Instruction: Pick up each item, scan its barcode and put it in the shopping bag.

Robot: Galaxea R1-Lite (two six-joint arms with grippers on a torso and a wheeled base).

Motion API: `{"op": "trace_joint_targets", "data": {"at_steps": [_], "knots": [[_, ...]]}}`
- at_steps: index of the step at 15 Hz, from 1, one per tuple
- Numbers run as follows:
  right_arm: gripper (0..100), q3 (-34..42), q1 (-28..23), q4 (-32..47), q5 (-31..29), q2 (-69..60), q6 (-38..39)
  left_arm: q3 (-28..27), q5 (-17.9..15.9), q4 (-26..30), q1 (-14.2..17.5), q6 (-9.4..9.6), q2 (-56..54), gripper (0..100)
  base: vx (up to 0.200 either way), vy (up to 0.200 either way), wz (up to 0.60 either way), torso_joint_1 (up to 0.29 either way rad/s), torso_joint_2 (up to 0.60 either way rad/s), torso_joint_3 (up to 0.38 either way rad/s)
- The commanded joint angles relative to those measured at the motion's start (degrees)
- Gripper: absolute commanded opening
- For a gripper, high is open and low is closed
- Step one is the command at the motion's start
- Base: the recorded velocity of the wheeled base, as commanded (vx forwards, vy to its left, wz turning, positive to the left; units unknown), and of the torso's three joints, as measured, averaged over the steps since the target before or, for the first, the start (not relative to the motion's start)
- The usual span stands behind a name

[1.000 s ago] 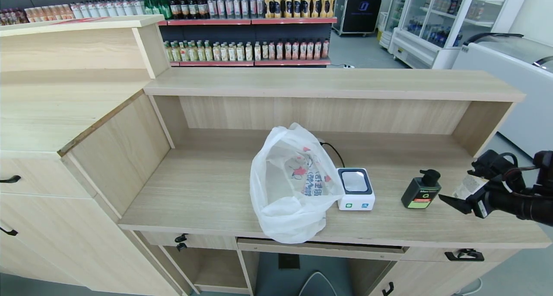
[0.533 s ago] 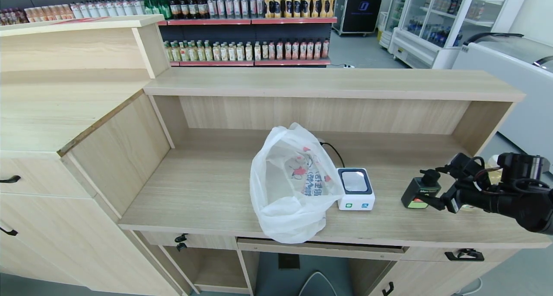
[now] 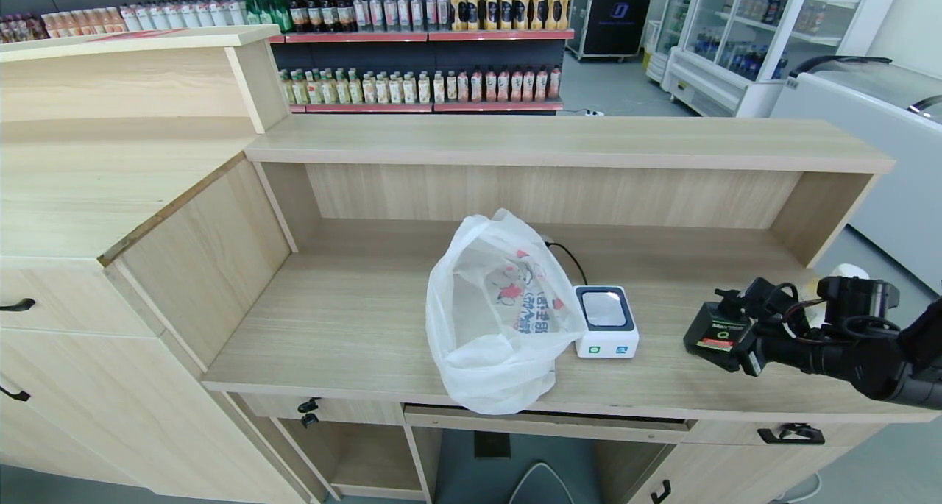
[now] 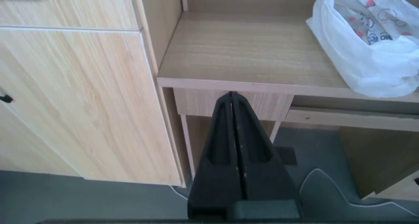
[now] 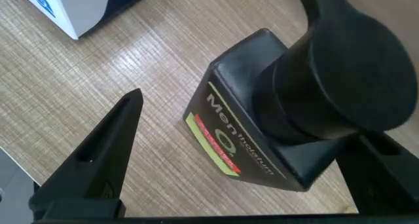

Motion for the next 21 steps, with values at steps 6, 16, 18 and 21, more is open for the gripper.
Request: {"op": "trace_joint_targets", "data": {"at_steps": [6,16,18,21], "knots": [[100,-1.46,2.14,0.00,2.90,3.70,0.66,0.00,0.02,0.00,0.00,0.00,-0.02,0,0.000,0.000,0.00,0.000,0.00,0.000],[0,-3.83,1.79,0.35,5.10,-5.97,3.04,0.00,0.02,0.00,0.00,0.09,-0.02,0,0.000,0.000,0.00,0.000,0.00,0.000],[0,-3.21,1.88,0.53,4.84,-16.25,2.86,0.00,0.02,0.00,0.00,0.00,-0.02,0,0.000,0.000,0.00,0.000,0.00,0.000],[0,4.52,1.26,0.44,2.64,-35.67,-3.12,0.00,0.02,0.00,0.00,0.00,-0.02,0,0.000,0.000,0.00,0.000,0.00,0.000]]}}
